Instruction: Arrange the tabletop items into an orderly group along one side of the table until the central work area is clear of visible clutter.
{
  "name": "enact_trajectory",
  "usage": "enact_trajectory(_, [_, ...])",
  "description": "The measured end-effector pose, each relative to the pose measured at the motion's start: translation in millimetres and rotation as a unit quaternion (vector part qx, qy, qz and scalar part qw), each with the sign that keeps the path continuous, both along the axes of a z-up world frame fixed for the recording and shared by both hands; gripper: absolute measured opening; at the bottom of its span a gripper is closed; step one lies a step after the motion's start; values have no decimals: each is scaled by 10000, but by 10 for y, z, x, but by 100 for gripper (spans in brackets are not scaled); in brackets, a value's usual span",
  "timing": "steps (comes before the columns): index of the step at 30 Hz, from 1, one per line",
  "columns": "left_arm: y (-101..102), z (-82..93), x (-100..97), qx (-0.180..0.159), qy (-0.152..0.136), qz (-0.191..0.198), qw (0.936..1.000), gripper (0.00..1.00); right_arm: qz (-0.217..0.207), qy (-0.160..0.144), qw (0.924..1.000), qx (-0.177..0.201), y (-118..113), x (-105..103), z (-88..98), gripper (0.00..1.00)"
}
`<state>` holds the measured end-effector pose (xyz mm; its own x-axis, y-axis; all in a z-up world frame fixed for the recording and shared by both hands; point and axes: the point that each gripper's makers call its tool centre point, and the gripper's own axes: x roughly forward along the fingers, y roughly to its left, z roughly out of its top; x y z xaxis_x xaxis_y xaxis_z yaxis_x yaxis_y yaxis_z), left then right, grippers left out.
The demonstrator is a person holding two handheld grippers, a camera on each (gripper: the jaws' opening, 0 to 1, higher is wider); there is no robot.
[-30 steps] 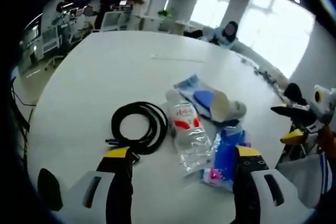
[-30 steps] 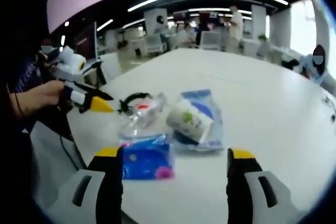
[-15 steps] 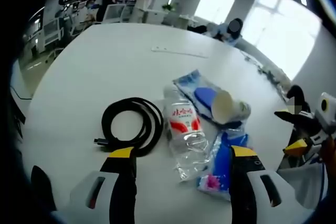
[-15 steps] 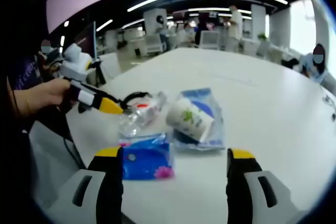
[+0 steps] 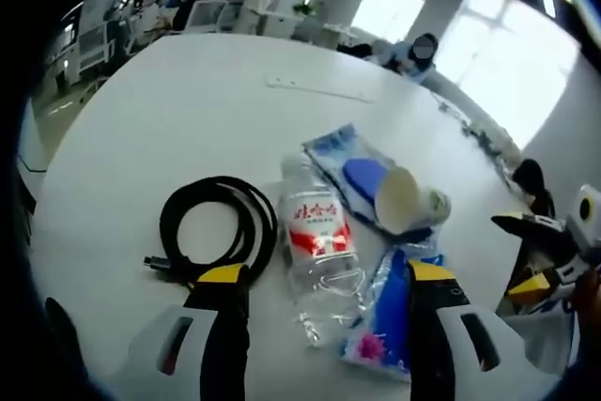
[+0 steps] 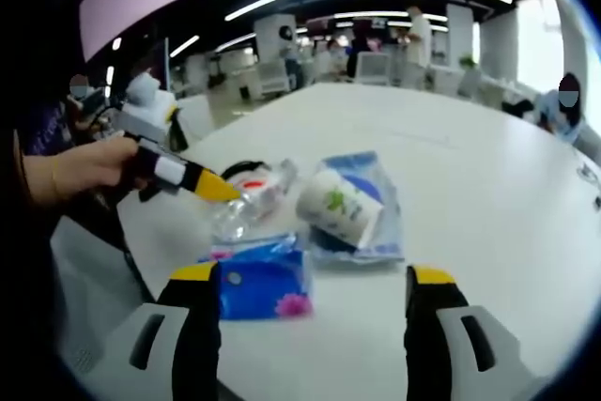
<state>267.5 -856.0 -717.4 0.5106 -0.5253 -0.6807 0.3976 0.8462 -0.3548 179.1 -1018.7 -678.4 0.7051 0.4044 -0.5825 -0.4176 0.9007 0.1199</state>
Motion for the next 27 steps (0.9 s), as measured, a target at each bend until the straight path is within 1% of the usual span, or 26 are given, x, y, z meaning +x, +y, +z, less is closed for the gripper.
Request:
enact_trajectory(11, [-153, -23, 151, 33, 122, 99, 9999, 60, -17, 24, 10000, 47, 14, 14, -28, 78])
enact_trajectory(13, [-180, -29, 169, 89, 130, 73, 9998, 59, -26, 25, 10000, 49, 7, 16, -31, 78])
enact_trajectory(18, [-223, -67, 237, 259, 247, 157, 9992, 59, -53, 25, 10000, 50, -23, 25, -47, 78])
enact_trajectory(19, [-236, -68, 251, 261, 235, 157, 9993, 58, -54, 28, 10000, 57, -26, 26, -51, 78])
enact_trajectory(23, [-247, -112, 277, 430, 395, 219, 9981, 56, -62, 37, 10000, 30, -45, 25, -71, 78])
enact_trajectory(27, [-300, -116, 320, 479, 388, 265, 9977, 54, -72, 59, 10000, 33, -50, 19, -90, 77])
